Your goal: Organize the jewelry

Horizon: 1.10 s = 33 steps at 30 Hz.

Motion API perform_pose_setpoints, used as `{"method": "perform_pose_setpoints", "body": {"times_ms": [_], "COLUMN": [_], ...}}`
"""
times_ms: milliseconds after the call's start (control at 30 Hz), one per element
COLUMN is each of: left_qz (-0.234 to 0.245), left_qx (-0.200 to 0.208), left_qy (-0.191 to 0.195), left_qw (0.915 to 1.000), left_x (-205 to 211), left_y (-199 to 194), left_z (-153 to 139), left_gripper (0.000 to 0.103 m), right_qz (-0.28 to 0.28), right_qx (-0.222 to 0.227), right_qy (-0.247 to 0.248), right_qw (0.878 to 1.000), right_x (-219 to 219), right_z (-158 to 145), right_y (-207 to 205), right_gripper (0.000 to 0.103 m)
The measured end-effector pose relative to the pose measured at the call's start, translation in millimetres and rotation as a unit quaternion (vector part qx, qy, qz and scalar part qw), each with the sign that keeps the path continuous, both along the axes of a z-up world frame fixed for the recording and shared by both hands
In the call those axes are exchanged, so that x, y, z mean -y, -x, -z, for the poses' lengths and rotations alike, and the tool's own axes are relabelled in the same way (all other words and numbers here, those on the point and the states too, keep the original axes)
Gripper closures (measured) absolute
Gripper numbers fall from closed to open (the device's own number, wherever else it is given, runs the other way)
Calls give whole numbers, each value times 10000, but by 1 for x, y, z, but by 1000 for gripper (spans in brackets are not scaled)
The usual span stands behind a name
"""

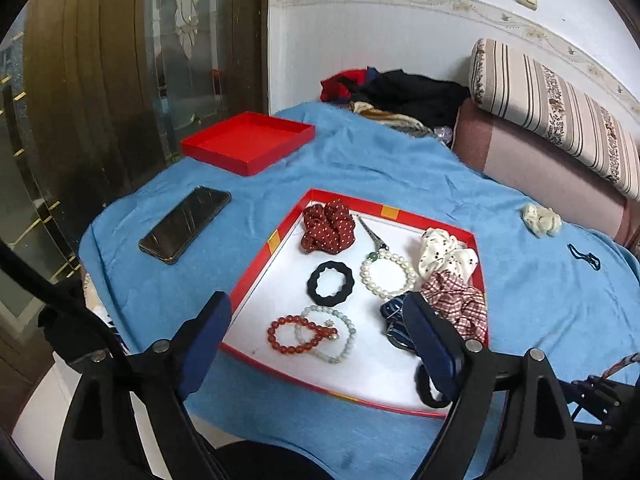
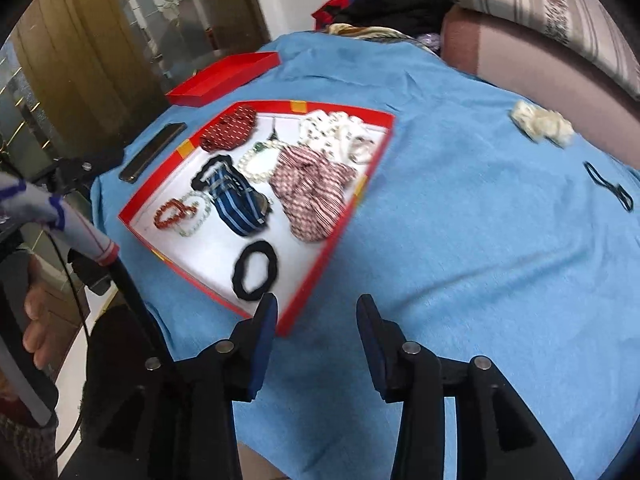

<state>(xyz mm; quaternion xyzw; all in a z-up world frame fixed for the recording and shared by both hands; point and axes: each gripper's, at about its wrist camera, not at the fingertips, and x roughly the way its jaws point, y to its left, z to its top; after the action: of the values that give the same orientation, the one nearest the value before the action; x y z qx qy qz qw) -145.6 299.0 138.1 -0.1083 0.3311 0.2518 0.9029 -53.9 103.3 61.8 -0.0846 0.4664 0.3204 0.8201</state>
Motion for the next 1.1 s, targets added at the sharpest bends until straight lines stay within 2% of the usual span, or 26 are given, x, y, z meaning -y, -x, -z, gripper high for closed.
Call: {"method": "perform_pose_setpoints", "body": {"times_ms": [133, 433, 633, 800, 933, 1100], "left_qz": [-222, -398, -602, -474, -259, -103], "left_qx": [230, 262, 200, 158, 84, -169], "left_qy": [-221, -401, -840, -1187, -1101, -902], "left_qw": [9992, 9981, 9944, 9917, 9935, 9957], "left_x": [16, 33, 63, 95, 110, 112], "left_y": [14, 41, 63, 65, 57, 52], "left_z": [-6, -24, -36, -39, -36, -15], "left_gripper": [4, 3, 3, 0, 0, 0], "right_qz": [178, 379, 441, 522, 710, 881], "right_qx": [114, 234, 313, 589, 935, 992], "right_qy": [117, -53, -225, -159, -96, 80], "right_qw": [9997, 9990, 9983, 9968, 9930, 9911], "right_x": [14, 38, 49, 65, 75, 66], "right_z": [-1, -11, -14, -25, -33, -29], "right_y": [8, 16, 29, 43, 46, 41], "right_gripper": [54, 51, 50, 45, 39, 37]}}
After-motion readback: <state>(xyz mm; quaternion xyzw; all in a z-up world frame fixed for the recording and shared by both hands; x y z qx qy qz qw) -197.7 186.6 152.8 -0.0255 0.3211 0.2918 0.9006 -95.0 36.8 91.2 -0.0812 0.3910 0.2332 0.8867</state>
